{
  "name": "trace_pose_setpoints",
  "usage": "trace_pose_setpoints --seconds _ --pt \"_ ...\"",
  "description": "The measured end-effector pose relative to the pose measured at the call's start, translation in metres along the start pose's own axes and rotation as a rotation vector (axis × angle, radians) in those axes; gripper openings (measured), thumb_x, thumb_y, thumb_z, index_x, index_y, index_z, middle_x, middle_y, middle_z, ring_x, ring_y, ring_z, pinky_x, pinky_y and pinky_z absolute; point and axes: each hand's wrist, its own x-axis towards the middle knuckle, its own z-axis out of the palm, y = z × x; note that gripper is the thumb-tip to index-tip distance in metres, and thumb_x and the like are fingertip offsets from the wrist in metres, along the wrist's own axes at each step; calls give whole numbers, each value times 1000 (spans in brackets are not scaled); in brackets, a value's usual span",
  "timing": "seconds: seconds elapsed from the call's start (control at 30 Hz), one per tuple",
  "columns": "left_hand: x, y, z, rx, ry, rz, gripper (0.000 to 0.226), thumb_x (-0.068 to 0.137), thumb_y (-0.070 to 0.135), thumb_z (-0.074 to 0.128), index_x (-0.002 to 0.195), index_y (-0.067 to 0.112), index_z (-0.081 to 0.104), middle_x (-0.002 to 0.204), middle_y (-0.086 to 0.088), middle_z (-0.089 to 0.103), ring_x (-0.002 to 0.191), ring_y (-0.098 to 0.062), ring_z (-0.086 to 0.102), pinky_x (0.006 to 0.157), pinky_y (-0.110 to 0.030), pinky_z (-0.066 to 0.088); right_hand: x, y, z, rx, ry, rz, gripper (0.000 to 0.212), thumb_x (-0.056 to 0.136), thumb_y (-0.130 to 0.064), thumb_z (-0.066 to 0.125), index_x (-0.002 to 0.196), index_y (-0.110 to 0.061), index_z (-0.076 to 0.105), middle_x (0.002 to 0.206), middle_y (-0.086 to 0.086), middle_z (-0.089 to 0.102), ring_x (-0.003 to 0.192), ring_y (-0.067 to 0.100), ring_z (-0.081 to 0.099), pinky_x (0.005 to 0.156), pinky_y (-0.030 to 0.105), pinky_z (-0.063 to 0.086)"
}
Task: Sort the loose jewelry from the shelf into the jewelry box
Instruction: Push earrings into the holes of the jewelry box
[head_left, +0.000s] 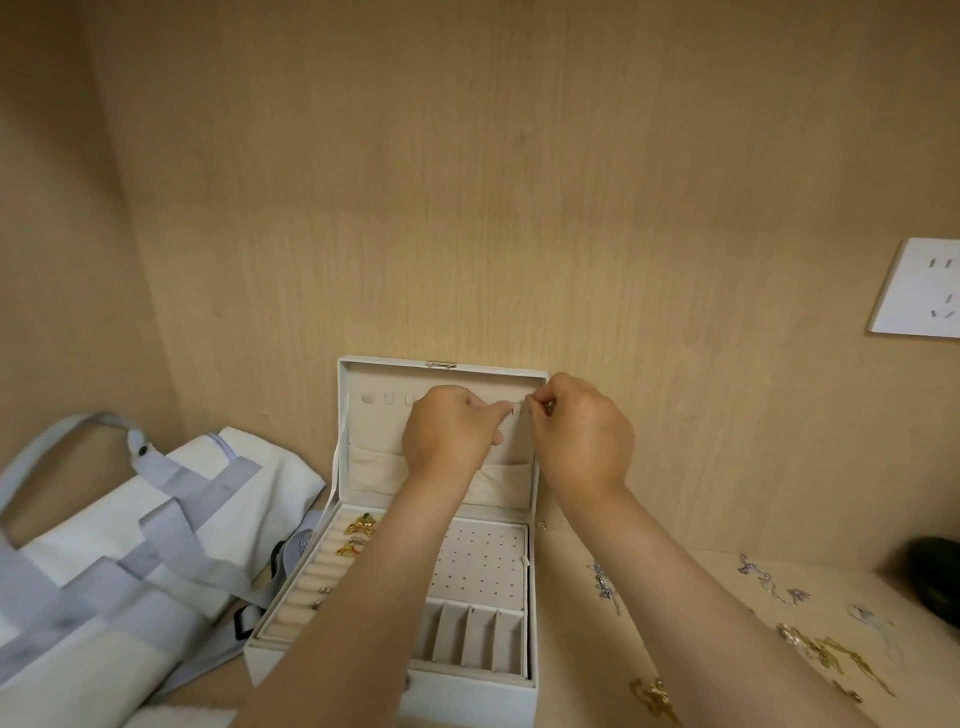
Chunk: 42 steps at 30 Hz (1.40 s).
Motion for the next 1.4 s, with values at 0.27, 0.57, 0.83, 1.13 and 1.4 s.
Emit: trace_pose_setpoints --seconds 0.27,0.57,0.83,1.13,1.4 --pt "-17 -19 0 -37 -178 27 17 90 34 61 78 25 68 68 15 73 56 -6 61 70 -28 55 -29 7 -6 -8 -184 102 11 89 -27 65 81 -20 62 76 -4 66 69 19 60 53 28 38" --pt "-37 -37 -6 -126 -287 183 16 92 21 62 87 28 75 83 12 73 83 -5 67 85 -31 55 -47 -10 -14 459 -685 427 27 91 -25 50 79 -22 74 70 -11 70 68 8 64 62 25 46" --pt "-41 -54 -15 -163 -334 148 16 92 21 62 97 35 67 98 10 69 87 -6 65 82 -26 53 -38 -4 -31 129 -845 223 32 93 -33 57 73 -12 71 62 -4 63 50 7 52 54 25 41" --pt "-60 -40 -1 -376 -681 71 17 89 15 66 106 14 70 66 5 70 60 -13 56 66 -28 47 2 -10 -56 26 -703 66 21 91 -32 62 76 -24 73 74 -7 71 75 16 66 76 36 55" --pt "-55 -43 -7 -356 -574 98 14 92 18 66 93 8 75 82 -1 73 58 -9 56 63 -25 48 -9 -3 -55 219 -729 158 20 96 -21 57 82 -28 70 69 -13 63 58 -4 53 63 22 40"
